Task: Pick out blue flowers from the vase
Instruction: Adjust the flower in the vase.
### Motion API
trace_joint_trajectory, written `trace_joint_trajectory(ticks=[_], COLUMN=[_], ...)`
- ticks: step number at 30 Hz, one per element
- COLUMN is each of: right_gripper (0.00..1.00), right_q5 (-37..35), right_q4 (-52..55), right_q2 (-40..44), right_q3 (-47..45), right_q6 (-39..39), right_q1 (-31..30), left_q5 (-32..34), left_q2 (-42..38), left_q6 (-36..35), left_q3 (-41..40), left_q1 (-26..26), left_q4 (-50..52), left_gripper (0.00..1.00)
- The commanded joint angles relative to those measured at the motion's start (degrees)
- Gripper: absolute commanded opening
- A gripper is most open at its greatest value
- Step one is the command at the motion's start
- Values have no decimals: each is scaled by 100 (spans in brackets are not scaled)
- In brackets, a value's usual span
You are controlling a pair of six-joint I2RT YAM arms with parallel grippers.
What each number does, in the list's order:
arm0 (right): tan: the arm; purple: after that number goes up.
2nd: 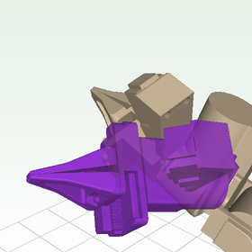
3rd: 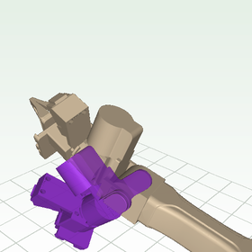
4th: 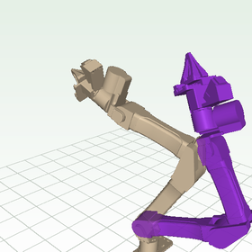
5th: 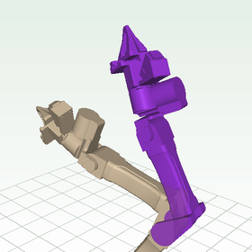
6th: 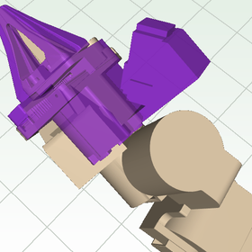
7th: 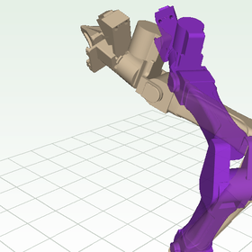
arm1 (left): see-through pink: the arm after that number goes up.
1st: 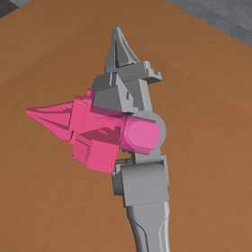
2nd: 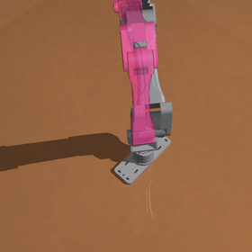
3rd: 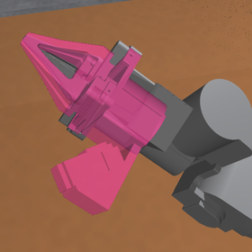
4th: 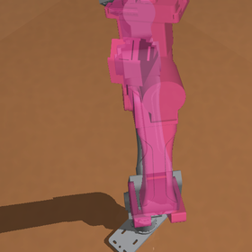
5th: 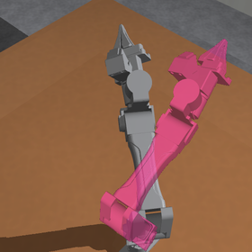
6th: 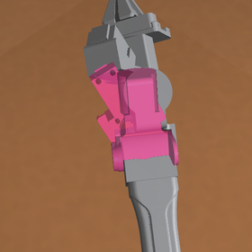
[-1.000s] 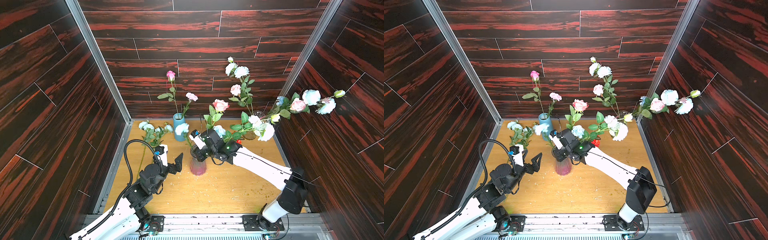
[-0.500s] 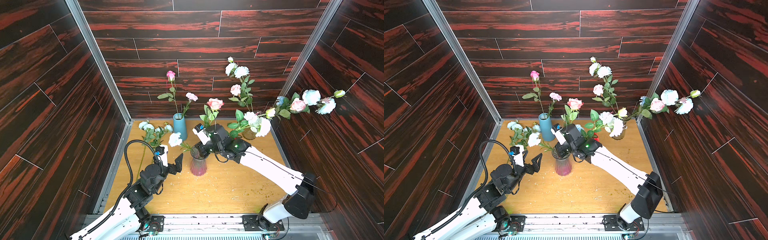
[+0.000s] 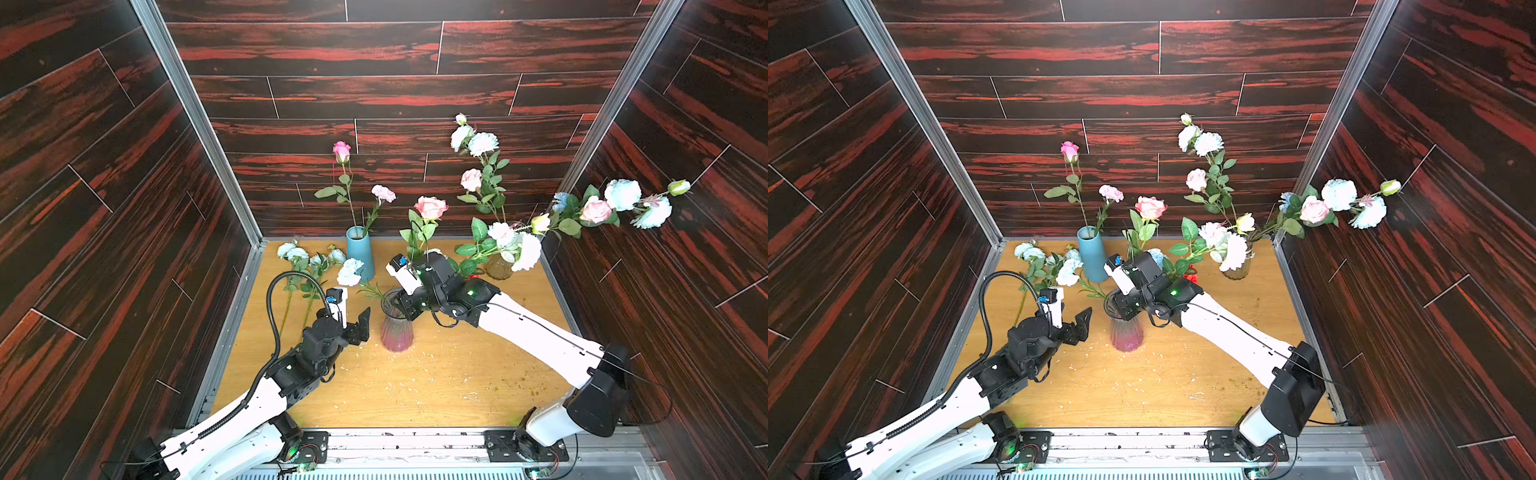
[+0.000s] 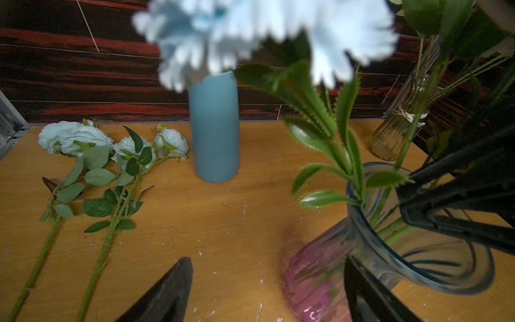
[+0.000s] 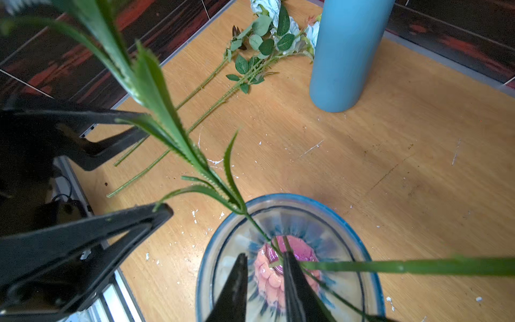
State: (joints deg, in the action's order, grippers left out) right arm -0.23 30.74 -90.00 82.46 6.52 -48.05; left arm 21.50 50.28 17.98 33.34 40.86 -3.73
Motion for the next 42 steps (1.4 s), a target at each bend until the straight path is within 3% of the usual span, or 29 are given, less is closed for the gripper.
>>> trace_joint_trajectory(ticks=[1,15,24,32,42], right_gripper=[27,32,14,0,0], right_q5=[201,501,787,812,605], right_q4=[129,82,-371,-652,-933], right_q2=[-242,-649,-607,-531,101], right_q3=[116,247,-136,-292,-458], right_q6=[-83,-200,-120,-39,81], right_q1=[57,58,59,59,67], left_q5=[232,-412,-729,-796,-783], left_q2=[81,843,1268,1183,829], left_q6=[199,464,452,459,487], left_q3=[281,704,945,858,574], left_q1=[-78,-451,-448,-449,-450], left_q4=[196,243,250,172,22], left_gripper=[85,83,84,83,83])
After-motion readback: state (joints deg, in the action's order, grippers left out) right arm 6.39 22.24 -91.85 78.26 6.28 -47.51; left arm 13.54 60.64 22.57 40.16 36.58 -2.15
